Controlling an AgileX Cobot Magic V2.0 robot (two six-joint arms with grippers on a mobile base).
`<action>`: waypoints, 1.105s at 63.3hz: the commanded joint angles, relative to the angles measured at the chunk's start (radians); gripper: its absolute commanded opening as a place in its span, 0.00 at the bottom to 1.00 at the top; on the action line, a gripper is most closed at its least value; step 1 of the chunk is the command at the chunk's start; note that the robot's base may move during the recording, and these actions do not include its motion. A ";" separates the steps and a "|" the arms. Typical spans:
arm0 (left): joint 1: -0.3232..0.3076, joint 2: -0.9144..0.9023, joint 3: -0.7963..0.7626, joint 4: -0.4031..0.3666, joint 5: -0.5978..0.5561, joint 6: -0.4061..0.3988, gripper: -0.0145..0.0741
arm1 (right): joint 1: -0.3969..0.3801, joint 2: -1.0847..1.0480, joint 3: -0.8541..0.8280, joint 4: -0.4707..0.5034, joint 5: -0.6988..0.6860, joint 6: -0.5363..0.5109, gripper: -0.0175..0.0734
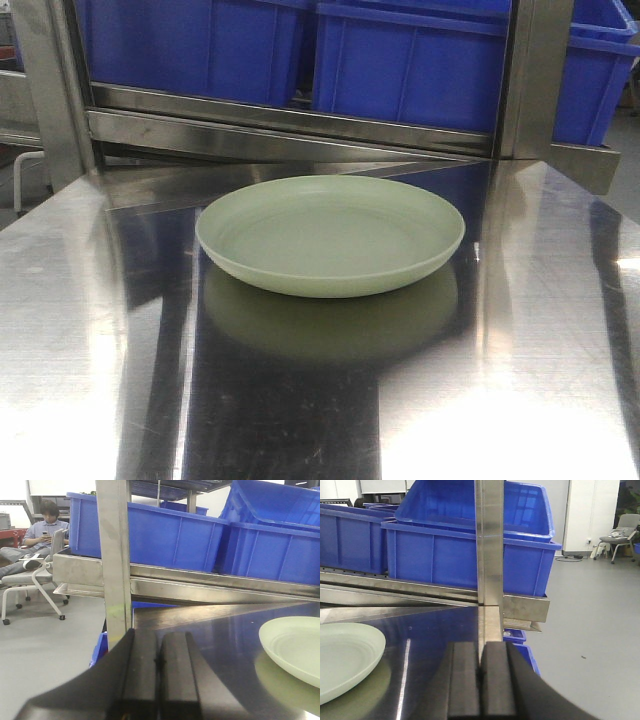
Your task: Place green plate on second shelf with right arm
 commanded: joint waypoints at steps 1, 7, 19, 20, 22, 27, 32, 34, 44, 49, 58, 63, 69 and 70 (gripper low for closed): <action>-0.006 -0.017 0.040 -0.006 -0.077 -0.002 0.31 | -0.003 -0.018 -0.017 -0.008 -0.096 -0.012 0.25; -0.006 -0.017 0.040 -0.006 -0.077 -0.002 0.31 | -0.003 -0.018 -0.019 -0.008 -0.099 -0.011 0.25; -0.006 -0.017 0.040 -0.006 -0.077 -0.002 0.31 | -0.003 -0.017 -0.144 0.004 -0.018 0.026 0.25; -0.006 -0.017 0.040 -0.006 -0.077 -0.002 0.31 | -0.003 -0.013 -0.163 0.004 -0.004 0.026 0.25; -0.006 -0.017 0.040 -0.006 -0.077 -0.002 0.31 | -0.003 -0.002 -0.219 0.004 0.033 0.026 0.25; -0.006 -0.017 0.040 -0.006 -0.077 -0.002 0.31 | -0.003 0.061 -0.356 0.006 0.140 0.026 0.25; -0.006 -0.017 0.040 -0.006 -0.077 -0.002 0.31 | -0.002 0.174 -0.519 0.031 0.246 0.026 0.25; -0.006 -0.017 0.040 -0.006 -0.077 -0.002 0.31 | -0.002 0.238 -0.576 0.064 0.286 0.026 0.25; -0.006 -0.017 0.040 -0.006 -0.077 -0.002 0.31 | -0.002 0.555 -0.897 0.227 0.569 0.006 0.25; -0.006 -0.017 0.040 -0.006 -0.077 -0.002 0.31 | -0.002 0.742 -1.038 0.312 0.739 -0.025 0.25; -0.006 -0.017 0.040 -0.006 -0.077 -0.002 0.31 | -0.002 1.008 -1.196 0.452 0.937 -0.071 0.25; -0.006 -0.017 0.040 -0.006 -0.077 -0.002 0.31 | 0.002 1.132 -1.224 0.523 0.947 -0.098 0.25; -0.006 -0.017 0.040 -0.006 -0.077 -0.002 0.31 | 0.022 1.269 -1.227 0.560 0.947 -0.114 0.27; -0.006 -0.017 0.040 -0.006 -0.077 -0.002 0.31 | 0.026 1.286 -1.227 0.561 0.947 -0.114 0.28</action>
